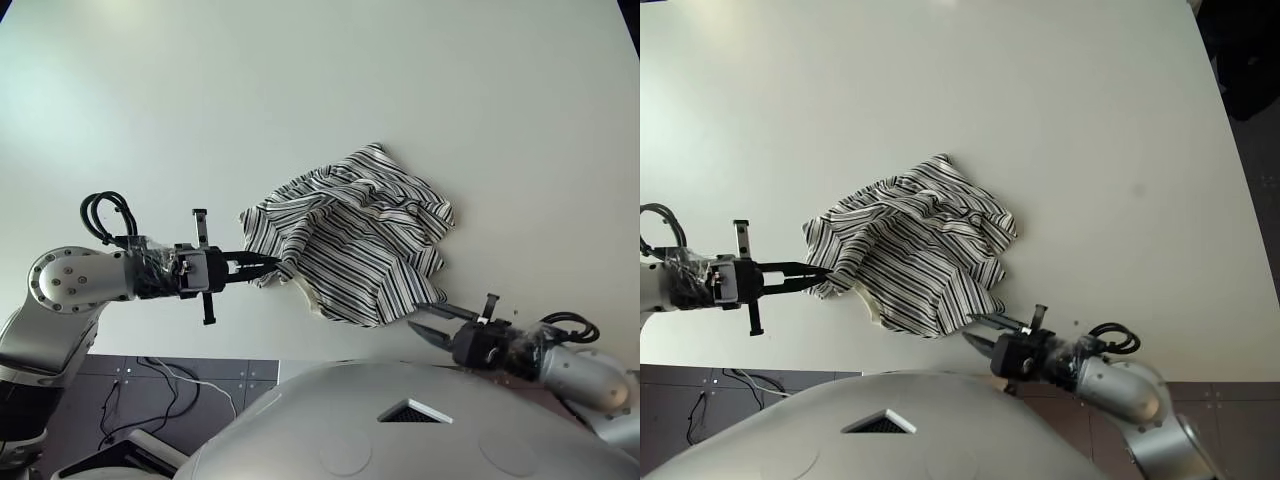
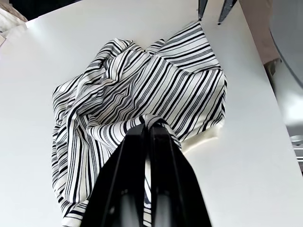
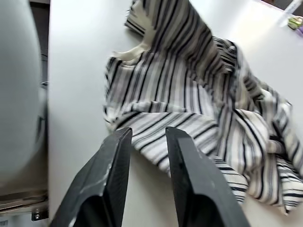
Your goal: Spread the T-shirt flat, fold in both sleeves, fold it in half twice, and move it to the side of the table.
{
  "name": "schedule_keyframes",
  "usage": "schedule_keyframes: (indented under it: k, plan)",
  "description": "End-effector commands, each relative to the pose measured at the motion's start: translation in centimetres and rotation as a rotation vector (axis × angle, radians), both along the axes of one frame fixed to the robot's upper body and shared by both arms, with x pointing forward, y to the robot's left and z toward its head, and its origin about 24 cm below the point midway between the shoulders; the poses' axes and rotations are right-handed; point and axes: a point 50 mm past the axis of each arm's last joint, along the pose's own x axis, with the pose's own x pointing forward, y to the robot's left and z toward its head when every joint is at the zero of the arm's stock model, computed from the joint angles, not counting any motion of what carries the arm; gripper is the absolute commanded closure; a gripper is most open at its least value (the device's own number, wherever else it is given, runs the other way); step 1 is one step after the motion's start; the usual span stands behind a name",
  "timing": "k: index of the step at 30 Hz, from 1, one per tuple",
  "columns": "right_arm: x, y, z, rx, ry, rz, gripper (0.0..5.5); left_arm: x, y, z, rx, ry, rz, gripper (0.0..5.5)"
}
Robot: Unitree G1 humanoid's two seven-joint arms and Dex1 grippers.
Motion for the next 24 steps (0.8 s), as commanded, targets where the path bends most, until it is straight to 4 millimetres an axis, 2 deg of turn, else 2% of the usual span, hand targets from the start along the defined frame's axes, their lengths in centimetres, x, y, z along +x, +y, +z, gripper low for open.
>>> schedule_keyframes:
  k: [1,4,8,18,24]
  plan:
    - [-1.6,2.1,-1.1,-0.070,-0.116,0.139,4.17,0.7,1.0,0.4,0.058,-0.015,-0.053,5.40]
    - [-1.4,2.4,-3.2,-0.173,-0.203,0.167,4.17,1.3,0.9,0.4,0.049,-0.021,-0.070,5.40]
    - [-1.8,2.8,-4.2,-0.183,-0.205,0.204,4.17,1.6,0.9,0.4,0.053,-0.029,-0.084,5.40]
    - [-1.5,2.6,-0.6,-0.068,-0.256,0.205,4.17,1.0,1.1,0.0,0.063,-0.036,-0.072,5.40]
    - [-3.8,2.7,-3.7,-0.144,-0.131,0.337,4.17,1.5,1.1,0.2,0.072,-0.044,-0.102,5.40]
